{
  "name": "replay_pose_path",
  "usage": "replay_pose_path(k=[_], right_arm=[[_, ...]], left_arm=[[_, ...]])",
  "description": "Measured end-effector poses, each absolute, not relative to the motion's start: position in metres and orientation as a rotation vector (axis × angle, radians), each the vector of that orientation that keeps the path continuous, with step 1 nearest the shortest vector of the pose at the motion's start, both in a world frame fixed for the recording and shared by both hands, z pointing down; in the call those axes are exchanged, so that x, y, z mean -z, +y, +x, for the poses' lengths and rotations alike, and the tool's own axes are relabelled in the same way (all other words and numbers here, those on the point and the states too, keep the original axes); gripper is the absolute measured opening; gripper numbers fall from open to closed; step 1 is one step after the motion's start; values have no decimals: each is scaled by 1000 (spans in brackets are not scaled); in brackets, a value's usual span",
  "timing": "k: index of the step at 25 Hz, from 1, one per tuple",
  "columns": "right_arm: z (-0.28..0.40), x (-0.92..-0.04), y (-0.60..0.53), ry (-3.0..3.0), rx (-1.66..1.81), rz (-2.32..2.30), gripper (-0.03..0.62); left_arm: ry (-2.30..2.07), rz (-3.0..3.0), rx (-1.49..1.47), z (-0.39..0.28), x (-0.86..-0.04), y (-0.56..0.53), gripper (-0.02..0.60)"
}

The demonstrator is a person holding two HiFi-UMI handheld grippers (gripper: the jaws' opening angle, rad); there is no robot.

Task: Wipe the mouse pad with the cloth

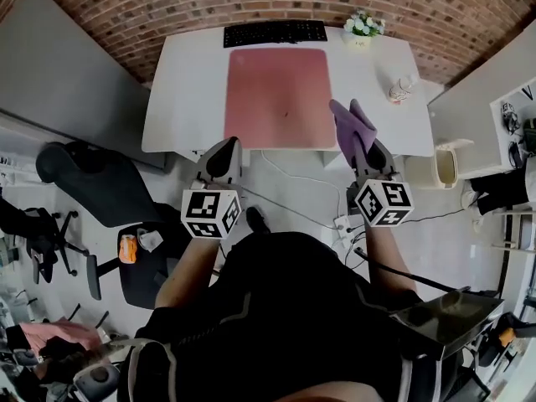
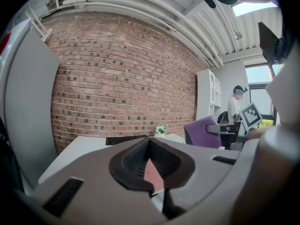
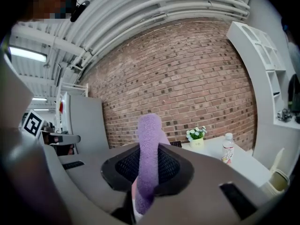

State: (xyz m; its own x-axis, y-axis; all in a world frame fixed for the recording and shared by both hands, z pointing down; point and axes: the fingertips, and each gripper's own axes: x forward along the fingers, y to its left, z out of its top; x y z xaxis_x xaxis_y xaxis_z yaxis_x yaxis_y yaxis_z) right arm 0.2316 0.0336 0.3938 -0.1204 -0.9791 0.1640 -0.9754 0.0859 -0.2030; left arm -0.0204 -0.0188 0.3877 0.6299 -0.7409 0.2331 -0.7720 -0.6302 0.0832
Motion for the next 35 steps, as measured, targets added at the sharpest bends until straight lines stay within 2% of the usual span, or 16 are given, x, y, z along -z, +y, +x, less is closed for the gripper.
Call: replay_pose_path(k=[16,27,35], right_arm=[[266,-518,-31,2183,656,-2549,58],[321,-600,-58,2159,818,-2785,58],[303,-658,-70,2339,1021,-2717,58]], left_arm=[[-1035,2692,-365,-31,-480,-88,2],[-1075,2600,-423,-25,-512,-115,2],[-1170,2527,-489,-26,-527,-129,2]])
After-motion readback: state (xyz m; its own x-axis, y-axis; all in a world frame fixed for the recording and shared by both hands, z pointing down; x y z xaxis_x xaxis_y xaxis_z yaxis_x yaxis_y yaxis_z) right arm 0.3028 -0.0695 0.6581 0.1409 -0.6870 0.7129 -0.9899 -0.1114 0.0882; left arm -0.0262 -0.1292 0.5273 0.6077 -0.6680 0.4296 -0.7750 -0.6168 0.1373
